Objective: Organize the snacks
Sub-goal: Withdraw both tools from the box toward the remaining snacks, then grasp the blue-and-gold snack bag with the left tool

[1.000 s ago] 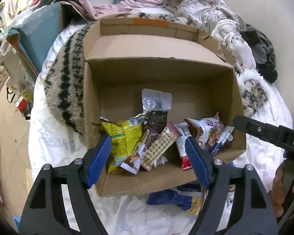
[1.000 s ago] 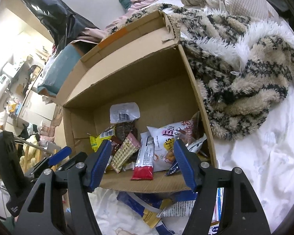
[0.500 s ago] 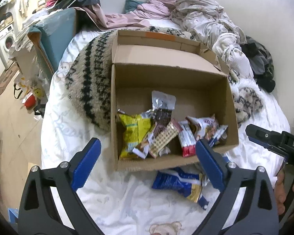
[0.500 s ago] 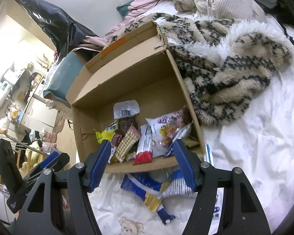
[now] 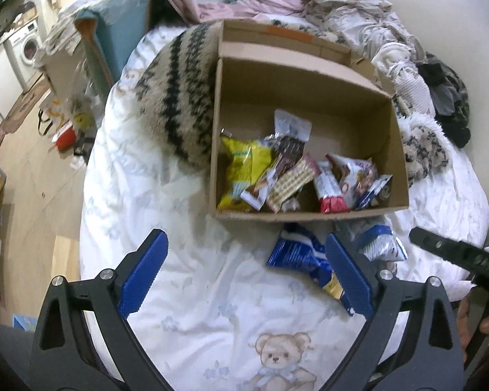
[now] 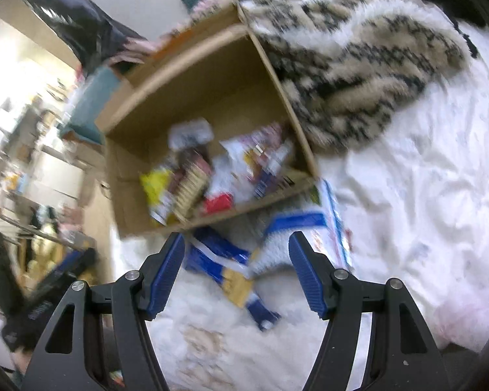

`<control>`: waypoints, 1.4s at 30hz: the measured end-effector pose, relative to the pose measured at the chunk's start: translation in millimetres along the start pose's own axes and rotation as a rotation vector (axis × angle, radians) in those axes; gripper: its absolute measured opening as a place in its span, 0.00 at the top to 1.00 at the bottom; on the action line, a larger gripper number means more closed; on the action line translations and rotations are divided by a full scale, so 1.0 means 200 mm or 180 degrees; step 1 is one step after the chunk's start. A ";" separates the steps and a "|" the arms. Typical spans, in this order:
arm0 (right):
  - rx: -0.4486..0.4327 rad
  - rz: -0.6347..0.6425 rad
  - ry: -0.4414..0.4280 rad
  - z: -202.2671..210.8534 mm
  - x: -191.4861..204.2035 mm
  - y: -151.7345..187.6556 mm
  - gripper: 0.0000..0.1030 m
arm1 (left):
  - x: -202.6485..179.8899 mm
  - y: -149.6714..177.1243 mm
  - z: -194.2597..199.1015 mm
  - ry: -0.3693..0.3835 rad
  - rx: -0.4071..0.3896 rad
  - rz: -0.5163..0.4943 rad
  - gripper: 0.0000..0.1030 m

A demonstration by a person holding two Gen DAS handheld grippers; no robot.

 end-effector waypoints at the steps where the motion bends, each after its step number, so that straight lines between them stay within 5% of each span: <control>1: 0.0045 0.0008 0.0057 -0.02 -0.01 0.02 0.33 | 0.00 0.01 0.00 -0.0008 0.0012 0.0015 0.07; 9: 0.0347 -0.0192 -0.0200 -0.10 -0.07 0.10 0.33 | 0.07 0.07 -0.05 -0.0197 0.0134 0.0235 0.07; 19: 0.0773 0.0205 -0.0294 -0.32 0.16 0.17 0.33 | 0.12 0.06 -0.08 -0.0172 0.0205 0.0402 0.07; 29: 0.0785 0.1004 0.0338 -0.65 0.35 0.14 0.33 | 0.17 0.03 -0.05 -0.0275 0.0080 0.0414 0.07; 33: 0.1102 0.0986 -0.0014 -0.67 0.40 0.24 0.33 | 0.17 0.01 -0.04 -0.0281 0.0037 0.0437 0.07; 38: 0.1694 0.0800 -0.0869 -0.63 0.53 0.46 0.33 | 0.20 -0.01 -0.01 -0.0356 -0.0069 0.0512 0.07; 42: 0.1362 0.0780 -0.0785 -0.51 0.50 0.41 0.33 | 0.24 0.00 -0.02 -0.0430 -0.0066 0.0596 0.07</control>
Point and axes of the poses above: each gripper's, at about its wrist camera, not at the fingertips, and z roughly against the way its jaws point, x to its left, y to its underside, the point moved 5 cm from there along -z, roughly the way its jaws point, and after that the axes turned 5 degrees about y, right-handed, at the moved point
